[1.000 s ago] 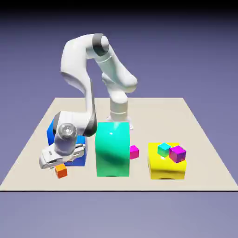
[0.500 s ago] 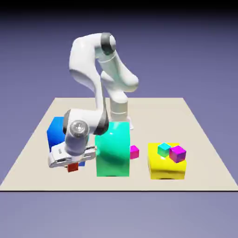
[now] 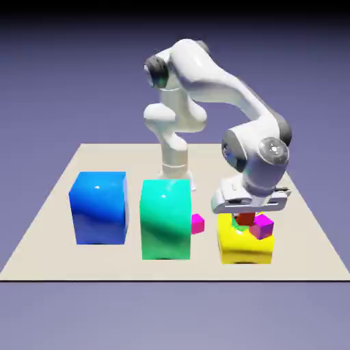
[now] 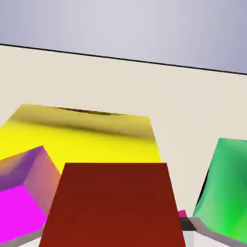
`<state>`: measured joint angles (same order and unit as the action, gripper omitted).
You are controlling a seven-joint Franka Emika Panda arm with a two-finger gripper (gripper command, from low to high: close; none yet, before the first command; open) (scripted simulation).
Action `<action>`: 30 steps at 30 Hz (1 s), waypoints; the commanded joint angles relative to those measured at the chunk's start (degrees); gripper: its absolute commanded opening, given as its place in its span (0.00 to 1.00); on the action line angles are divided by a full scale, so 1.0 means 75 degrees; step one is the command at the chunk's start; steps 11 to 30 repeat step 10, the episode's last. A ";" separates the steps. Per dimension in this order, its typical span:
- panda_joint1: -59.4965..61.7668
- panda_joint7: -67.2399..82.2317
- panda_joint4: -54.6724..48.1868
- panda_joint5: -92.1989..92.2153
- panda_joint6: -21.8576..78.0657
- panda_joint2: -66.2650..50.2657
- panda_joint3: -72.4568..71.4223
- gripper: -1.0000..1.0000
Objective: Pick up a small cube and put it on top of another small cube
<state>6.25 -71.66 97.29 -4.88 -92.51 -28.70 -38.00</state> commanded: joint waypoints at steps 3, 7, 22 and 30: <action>0.0008 -0.0042 0.0277 -0.0018 -0.0252 -0.0040 -0.0053 0.00; 0.0041 -0.0060 0.1213 -0.0105 -0.1250 -0.0129 0.0008 0.00; 0.0031 -0.0054 0.0937 -0.0079 -0.0955 -0.0103 -0.0010 1.00; 0.0031 -0.0054 0.0937 -0.0079 -0.0955 -0.0103 -0.0010 1.00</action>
